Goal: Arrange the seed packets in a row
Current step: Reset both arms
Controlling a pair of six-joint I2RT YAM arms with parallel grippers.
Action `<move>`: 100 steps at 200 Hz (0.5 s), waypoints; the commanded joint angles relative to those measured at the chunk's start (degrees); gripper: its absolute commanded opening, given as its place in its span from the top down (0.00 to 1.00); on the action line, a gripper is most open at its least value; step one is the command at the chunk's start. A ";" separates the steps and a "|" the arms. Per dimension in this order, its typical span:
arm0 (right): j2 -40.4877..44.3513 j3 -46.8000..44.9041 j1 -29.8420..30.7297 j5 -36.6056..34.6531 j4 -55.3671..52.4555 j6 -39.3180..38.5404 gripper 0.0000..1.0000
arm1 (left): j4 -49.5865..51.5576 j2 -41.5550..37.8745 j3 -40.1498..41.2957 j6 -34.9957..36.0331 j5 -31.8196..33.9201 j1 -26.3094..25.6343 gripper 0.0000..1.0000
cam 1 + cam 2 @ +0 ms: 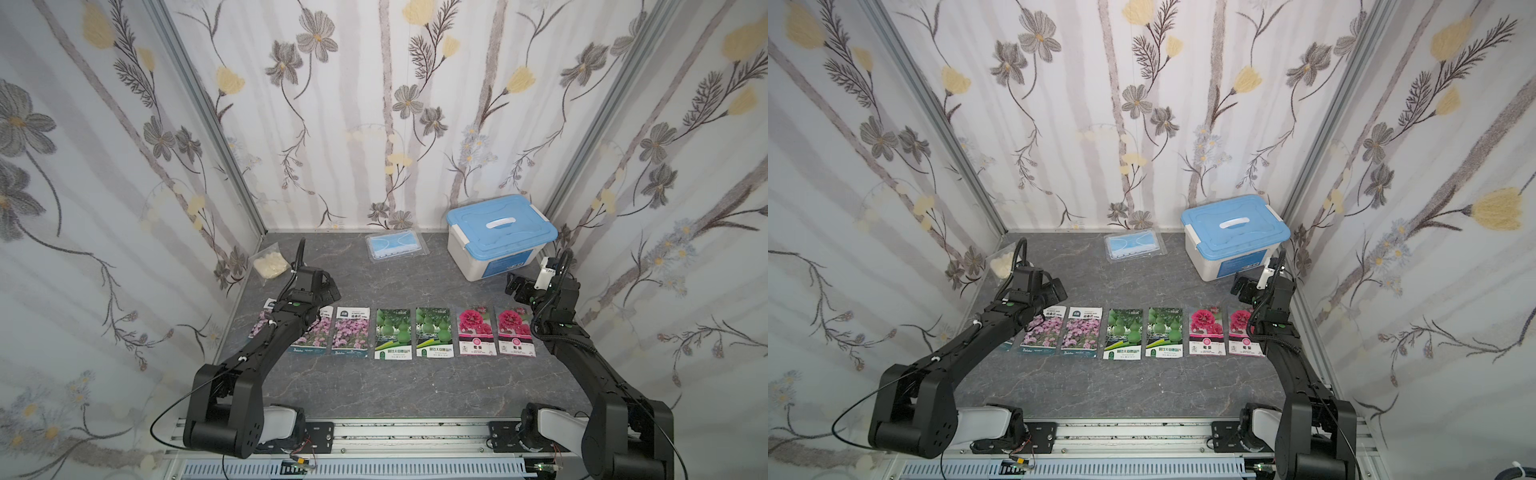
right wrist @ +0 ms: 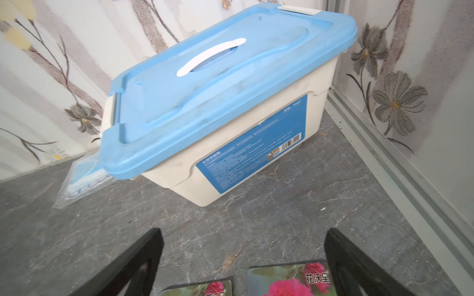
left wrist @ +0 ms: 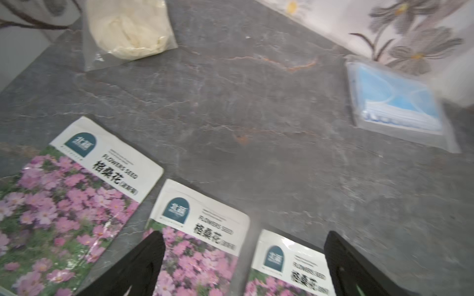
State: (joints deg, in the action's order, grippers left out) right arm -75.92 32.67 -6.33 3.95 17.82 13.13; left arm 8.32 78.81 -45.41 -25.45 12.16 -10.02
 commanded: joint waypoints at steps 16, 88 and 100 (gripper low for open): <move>-3.75 -5.29 -1.55 -2.66 17.00 -2.78 0.00 | -3.81 8.63 -4.34 2.97 2.76 3.38 0.00; -10.87 -5.66 -2.37 -3.15 26.92 -1.57 0.00 | -14.35 10.40 -2.95 16.20 2.09 5.24 0.00; -10.58 -6.13 -2.37 -3.11 27.39 -1.69 0.00 | -13.56 10.86 -3.36 15.31 1.20 6.42 0.00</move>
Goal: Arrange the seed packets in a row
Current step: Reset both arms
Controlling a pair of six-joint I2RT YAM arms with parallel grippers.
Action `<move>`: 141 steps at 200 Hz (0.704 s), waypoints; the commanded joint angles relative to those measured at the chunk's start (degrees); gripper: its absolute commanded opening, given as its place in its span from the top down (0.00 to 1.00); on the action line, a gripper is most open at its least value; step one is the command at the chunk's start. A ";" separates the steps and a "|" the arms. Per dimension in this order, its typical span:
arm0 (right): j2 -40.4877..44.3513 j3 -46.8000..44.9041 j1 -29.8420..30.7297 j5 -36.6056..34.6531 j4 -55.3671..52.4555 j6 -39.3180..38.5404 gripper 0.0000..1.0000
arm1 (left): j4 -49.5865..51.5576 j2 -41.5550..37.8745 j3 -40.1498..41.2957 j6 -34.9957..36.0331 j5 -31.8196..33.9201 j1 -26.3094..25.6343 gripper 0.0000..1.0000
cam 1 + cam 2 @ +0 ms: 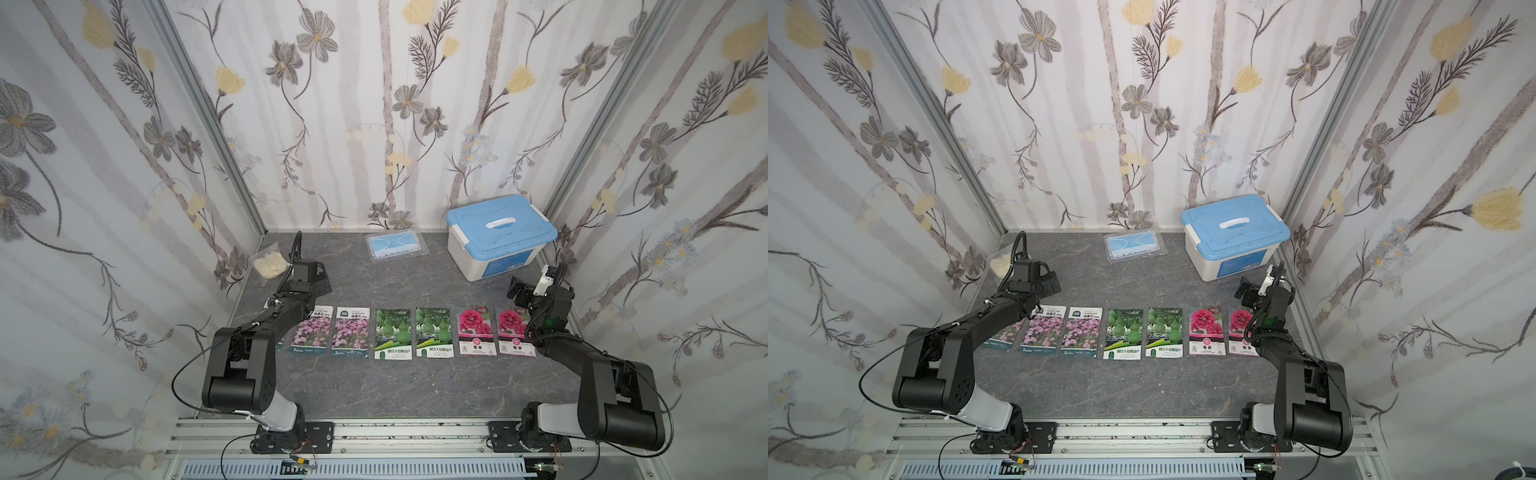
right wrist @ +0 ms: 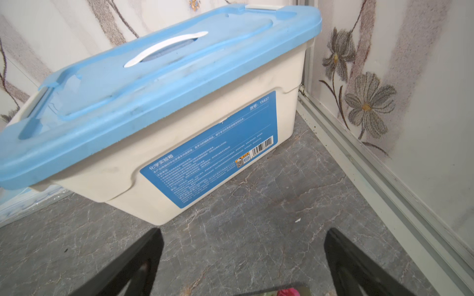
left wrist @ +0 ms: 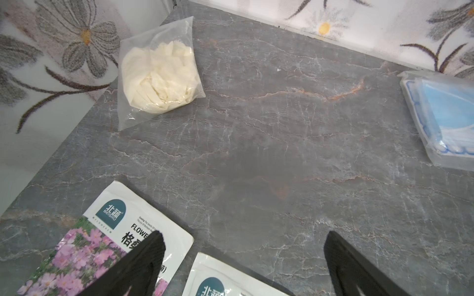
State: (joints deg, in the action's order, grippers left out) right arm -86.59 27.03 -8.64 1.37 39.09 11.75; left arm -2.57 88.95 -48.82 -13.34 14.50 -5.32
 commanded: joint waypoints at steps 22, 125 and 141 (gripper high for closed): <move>3.77 -5.97 0.32 -1.97 12.36 -0.28 0.00 | -6.11 -1.87 3.12 4.67 -3.33 1.57 0.00; 7.60 -14.17 1.70 -3.98 23.72 -1.35 0.00 | -40.51 -6.64 24.92 14.47 2.87 -1.15 0.00; 7.31 -13.67 2.03 -3.06 23.28 -2.05 0.00 | -49.67 -2.43 27.47 15.53 1.80 -0.83 0.00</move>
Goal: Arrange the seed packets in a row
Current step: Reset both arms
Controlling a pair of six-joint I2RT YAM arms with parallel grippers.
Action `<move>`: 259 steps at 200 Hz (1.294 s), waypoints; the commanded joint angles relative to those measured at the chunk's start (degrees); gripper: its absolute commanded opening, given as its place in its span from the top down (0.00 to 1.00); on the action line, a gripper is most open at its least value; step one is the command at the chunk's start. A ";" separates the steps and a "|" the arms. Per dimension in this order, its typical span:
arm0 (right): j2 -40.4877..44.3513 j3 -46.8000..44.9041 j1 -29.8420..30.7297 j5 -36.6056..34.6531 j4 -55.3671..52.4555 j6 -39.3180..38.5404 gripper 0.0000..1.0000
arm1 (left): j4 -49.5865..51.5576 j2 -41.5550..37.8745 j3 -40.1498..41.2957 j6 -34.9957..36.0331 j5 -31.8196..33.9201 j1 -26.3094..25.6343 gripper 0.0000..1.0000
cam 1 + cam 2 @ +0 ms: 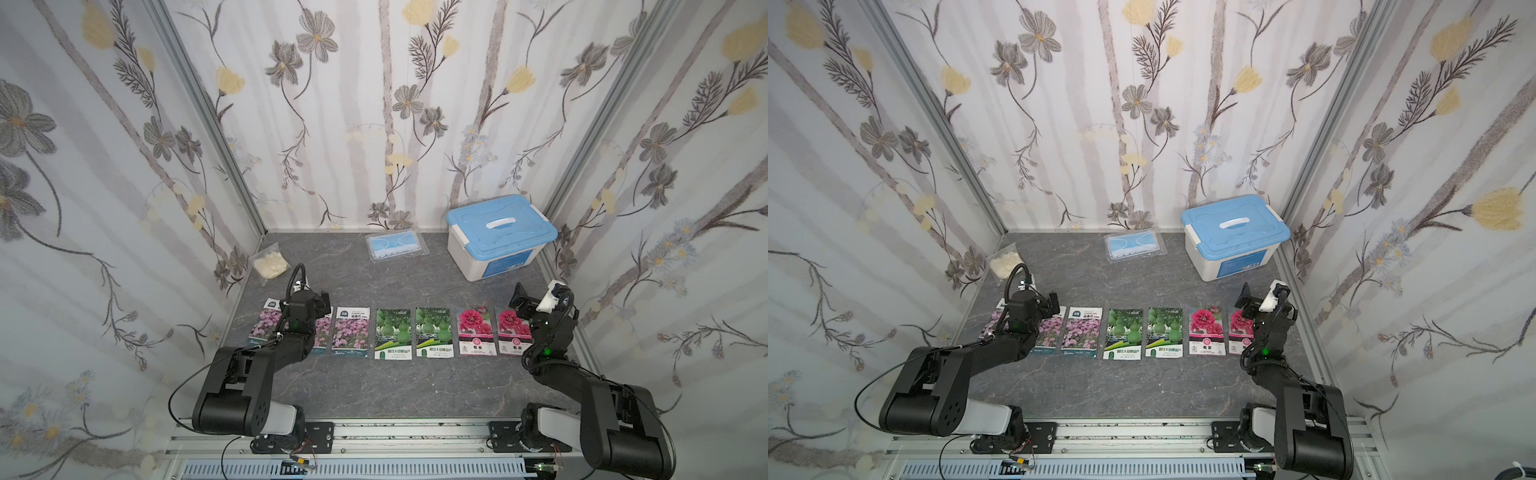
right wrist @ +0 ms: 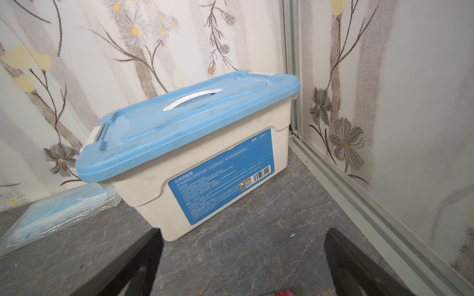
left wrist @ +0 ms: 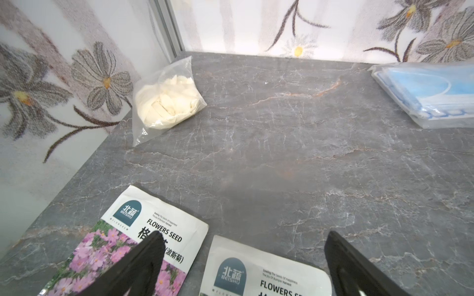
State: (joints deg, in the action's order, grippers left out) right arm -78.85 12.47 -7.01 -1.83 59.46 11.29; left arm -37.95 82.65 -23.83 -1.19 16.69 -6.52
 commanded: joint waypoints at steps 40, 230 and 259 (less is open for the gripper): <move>-4.22 -0.16 1.81 3.39 8.53 -4.61 0.00 | -19.10 7.22 3.82 0.47 -0.51 2.13 0.00; -5.88 0.86 4.37 1.90 7.76 -7.42 0.00 | -16.70 7.61 2.34 -0.72 -3.26 4.06 0.00; -5.88 0.80 4.37 1.89 7.72 -7.36 0.00 | -16.72 7.61 2.47 -0.74 -3.29 4.06 0.00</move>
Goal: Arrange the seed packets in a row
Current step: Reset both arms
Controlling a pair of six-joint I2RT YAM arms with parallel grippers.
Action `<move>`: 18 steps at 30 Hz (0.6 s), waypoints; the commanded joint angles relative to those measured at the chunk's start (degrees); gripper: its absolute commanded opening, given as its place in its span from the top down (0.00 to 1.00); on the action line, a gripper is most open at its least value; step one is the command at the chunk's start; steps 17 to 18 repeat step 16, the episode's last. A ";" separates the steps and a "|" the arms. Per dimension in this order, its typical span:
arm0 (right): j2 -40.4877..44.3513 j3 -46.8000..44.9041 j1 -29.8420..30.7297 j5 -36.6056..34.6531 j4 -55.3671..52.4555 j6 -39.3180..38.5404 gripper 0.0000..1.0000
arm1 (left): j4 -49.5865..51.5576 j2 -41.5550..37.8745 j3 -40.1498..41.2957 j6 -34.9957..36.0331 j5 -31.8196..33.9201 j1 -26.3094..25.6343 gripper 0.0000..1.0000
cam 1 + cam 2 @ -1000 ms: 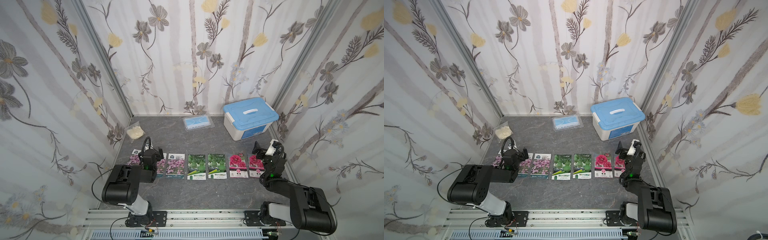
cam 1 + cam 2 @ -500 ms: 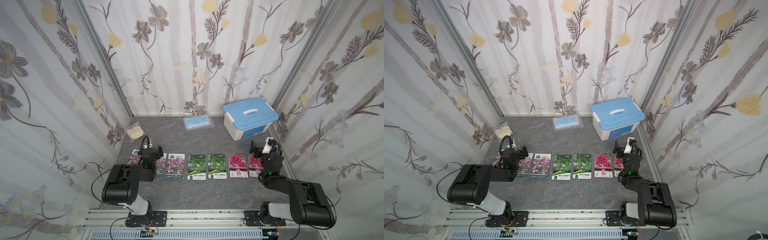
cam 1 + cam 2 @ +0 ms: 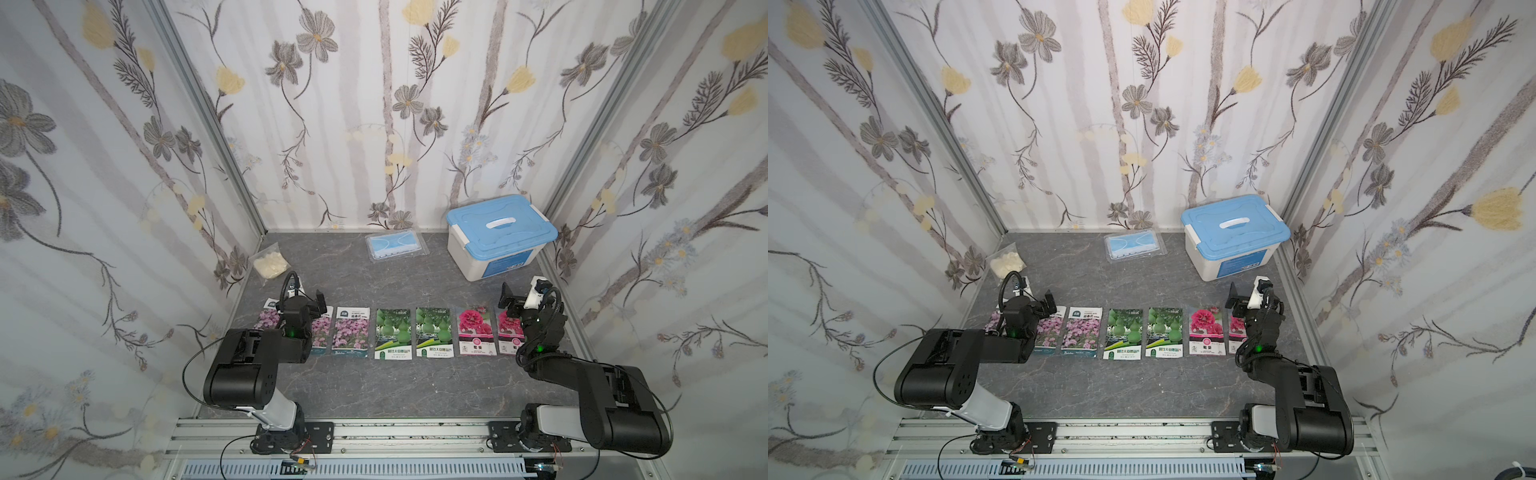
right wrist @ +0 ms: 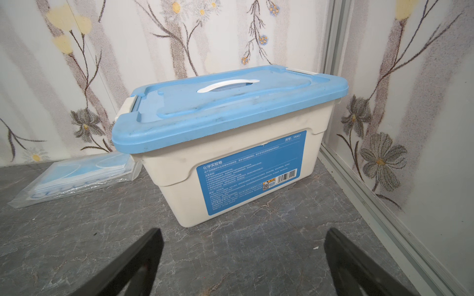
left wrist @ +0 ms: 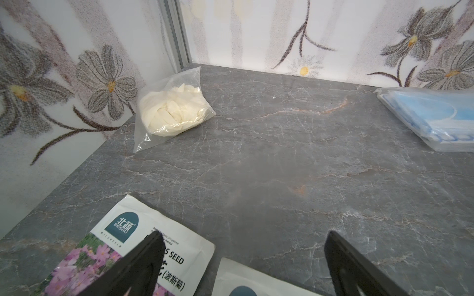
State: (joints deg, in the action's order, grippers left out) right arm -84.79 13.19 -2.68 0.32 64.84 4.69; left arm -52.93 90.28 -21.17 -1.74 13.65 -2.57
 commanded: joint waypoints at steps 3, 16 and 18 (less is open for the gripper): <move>0.07 0.15 0.06 -0.26 2.40 -0.79 0.00 | -1.77 -0.06 -0.29 -0.17 -0.18 0.11 0.00; -0.02 0.18 -0.05 -0.17 2.19 -0.82 0.00 | -1.74 0.02 -0.22 -0.20 -0.11 0.11 0.00; -0.02 0.18 -0.05 -0.17 2.19 -0.82 0.00 | -1.74 0.02 -0.22 -0.20 -0.11 0.11 0.00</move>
